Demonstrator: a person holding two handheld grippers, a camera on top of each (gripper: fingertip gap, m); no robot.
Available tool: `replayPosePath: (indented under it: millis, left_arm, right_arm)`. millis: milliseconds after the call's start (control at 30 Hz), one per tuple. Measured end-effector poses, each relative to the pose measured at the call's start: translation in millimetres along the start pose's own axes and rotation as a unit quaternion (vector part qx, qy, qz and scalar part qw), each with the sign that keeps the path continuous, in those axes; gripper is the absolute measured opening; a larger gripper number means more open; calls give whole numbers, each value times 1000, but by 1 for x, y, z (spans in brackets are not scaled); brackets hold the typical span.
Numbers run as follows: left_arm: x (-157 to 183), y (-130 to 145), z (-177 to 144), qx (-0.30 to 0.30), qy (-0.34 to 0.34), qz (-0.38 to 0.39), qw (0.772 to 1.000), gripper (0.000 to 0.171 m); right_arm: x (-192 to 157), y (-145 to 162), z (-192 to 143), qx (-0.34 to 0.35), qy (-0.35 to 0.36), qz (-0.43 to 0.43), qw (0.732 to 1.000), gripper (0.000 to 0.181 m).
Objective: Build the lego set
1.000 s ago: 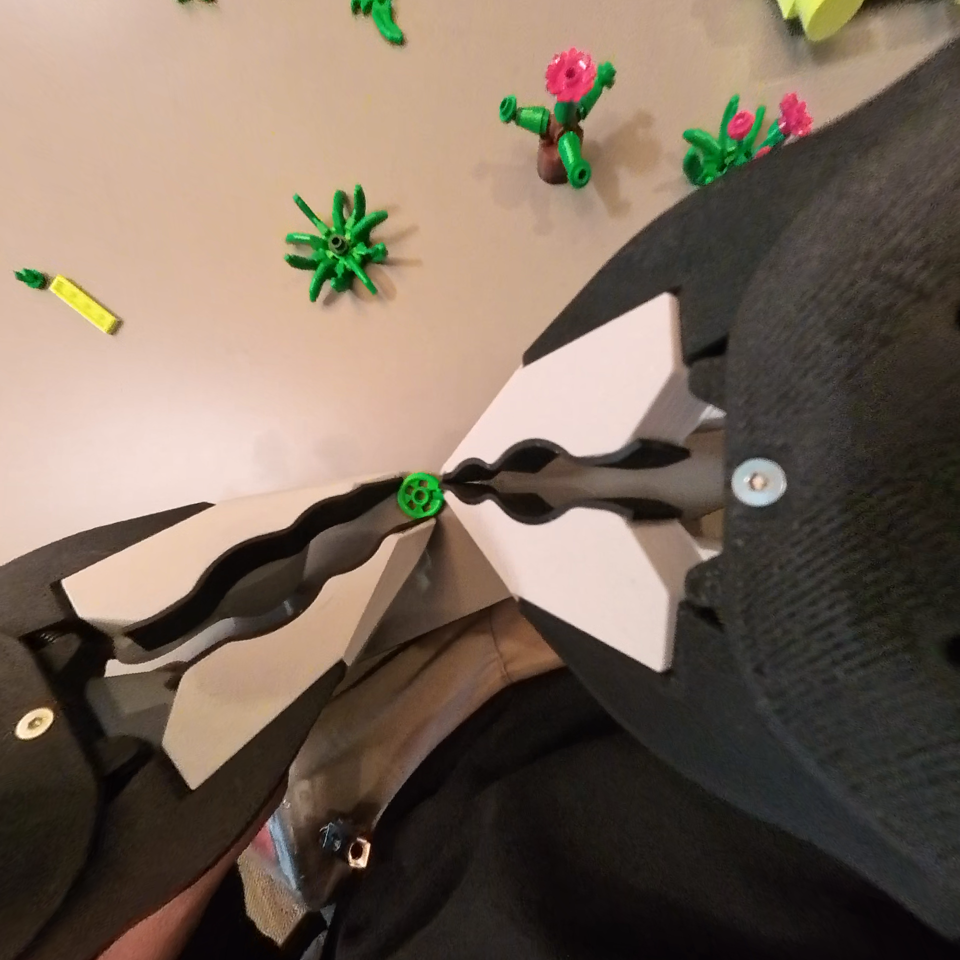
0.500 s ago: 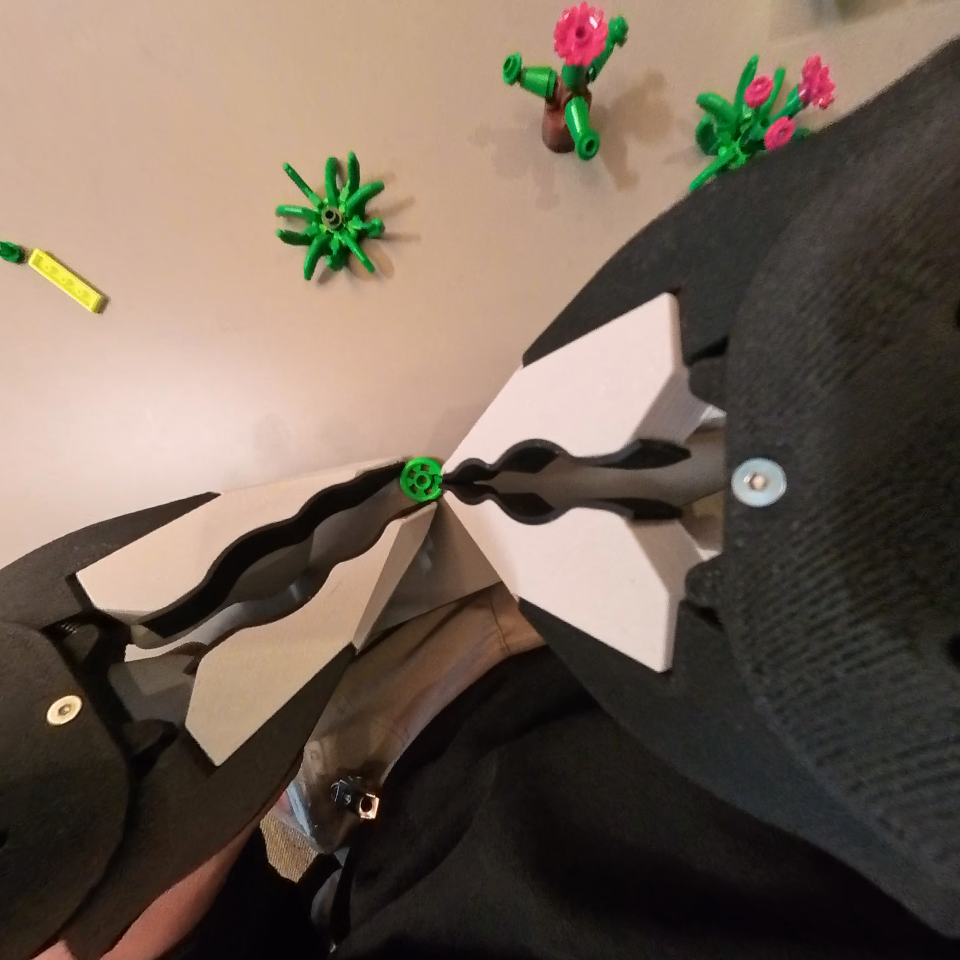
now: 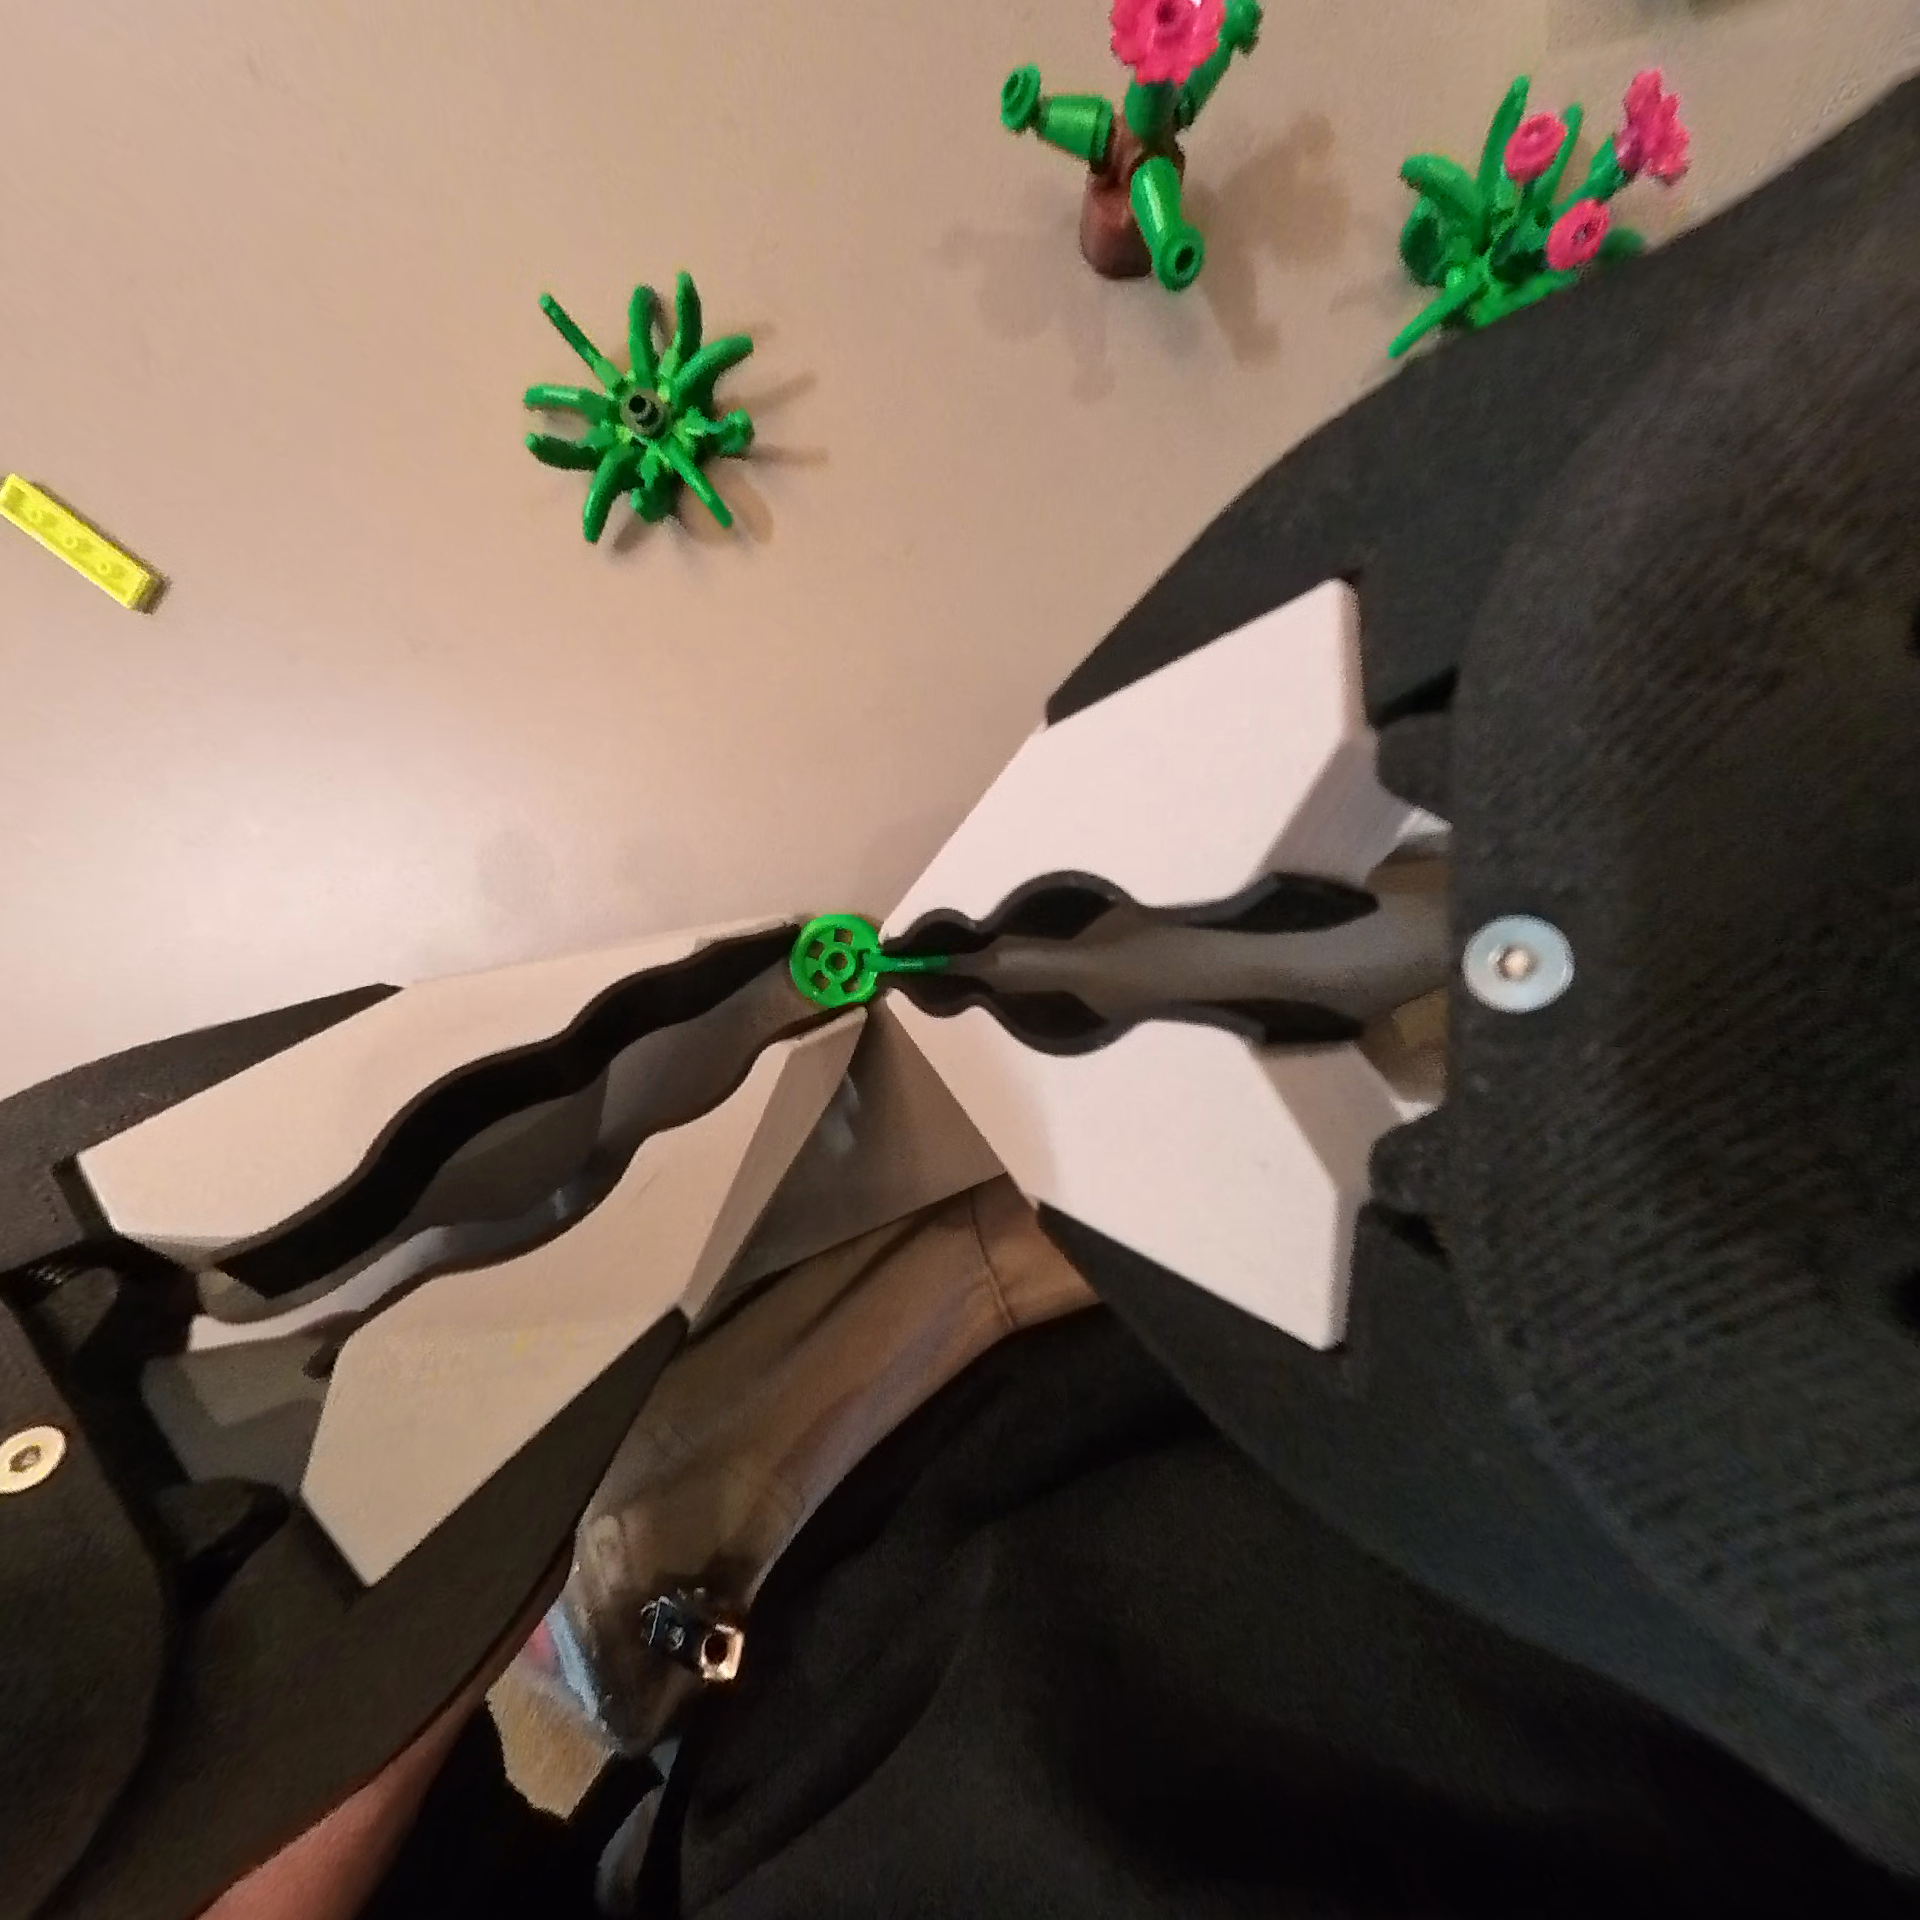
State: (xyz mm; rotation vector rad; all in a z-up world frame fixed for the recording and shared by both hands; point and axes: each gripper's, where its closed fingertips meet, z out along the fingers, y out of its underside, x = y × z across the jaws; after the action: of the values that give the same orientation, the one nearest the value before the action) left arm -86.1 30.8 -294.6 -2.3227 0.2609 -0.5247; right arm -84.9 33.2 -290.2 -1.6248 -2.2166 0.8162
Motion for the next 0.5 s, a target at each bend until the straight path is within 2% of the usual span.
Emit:
replayPosePath:
  millis: [333, 500]
  left_arm:
    - [1, 0, 0, 0, 5, -1, 1000, 15]
    - [3, 1, 1, -3, 7, 6, 1000, 10]
  right_arm:
    - [0, 3, 0, 10, -18, 24, 1000, 1]
    - [1, 7, 0, 4, -3, 15, 1000, 1]
